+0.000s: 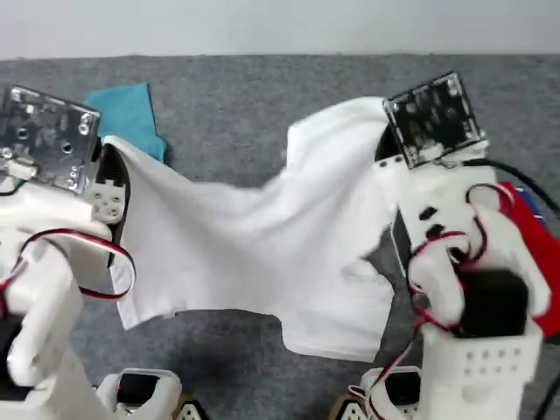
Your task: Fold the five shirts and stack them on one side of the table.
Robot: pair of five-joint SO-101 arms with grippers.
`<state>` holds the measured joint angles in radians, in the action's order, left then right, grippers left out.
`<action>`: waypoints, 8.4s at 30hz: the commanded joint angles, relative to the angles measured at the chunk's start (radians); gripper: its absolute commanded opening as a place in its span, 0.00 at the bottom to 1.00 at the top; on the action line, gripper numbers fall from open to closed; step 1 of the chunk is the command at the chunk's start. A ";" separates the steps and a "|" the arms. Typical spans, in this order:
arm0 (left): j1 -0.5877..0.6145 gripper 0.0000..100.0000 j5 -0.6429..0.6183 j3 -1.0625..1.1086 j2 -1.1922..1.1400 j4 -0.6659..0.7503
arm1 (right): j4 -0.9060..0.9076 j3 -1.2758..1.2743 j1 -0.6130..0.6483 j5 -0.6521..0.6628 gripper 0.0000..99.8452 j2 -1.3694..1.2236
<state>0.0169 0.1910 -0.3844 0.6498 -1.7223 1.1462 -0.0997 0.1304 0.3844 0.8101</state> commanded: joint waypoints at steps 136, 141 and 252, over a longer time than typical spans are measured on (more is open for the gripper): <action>0.178 0.01 -0.040 0.796 -0.529 0.787 | 0.507 0.776 0.189 -0.164 0.06 -1.391; 0.178 0.01 -0.040 0.796 -0.529 0.787 | 0.490 0.767 0.085 -0.164 0.06 -1.501; 0.178 0.01 -0.040 0.796 -0.522 0.778 | 0.380 -0.170 0.005 0.086 0.15 -0.868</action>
<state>0.1918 0.1619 0.4166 0.1158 -0.9475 1.5405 -0.2240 0.1458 0.5439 -0.1918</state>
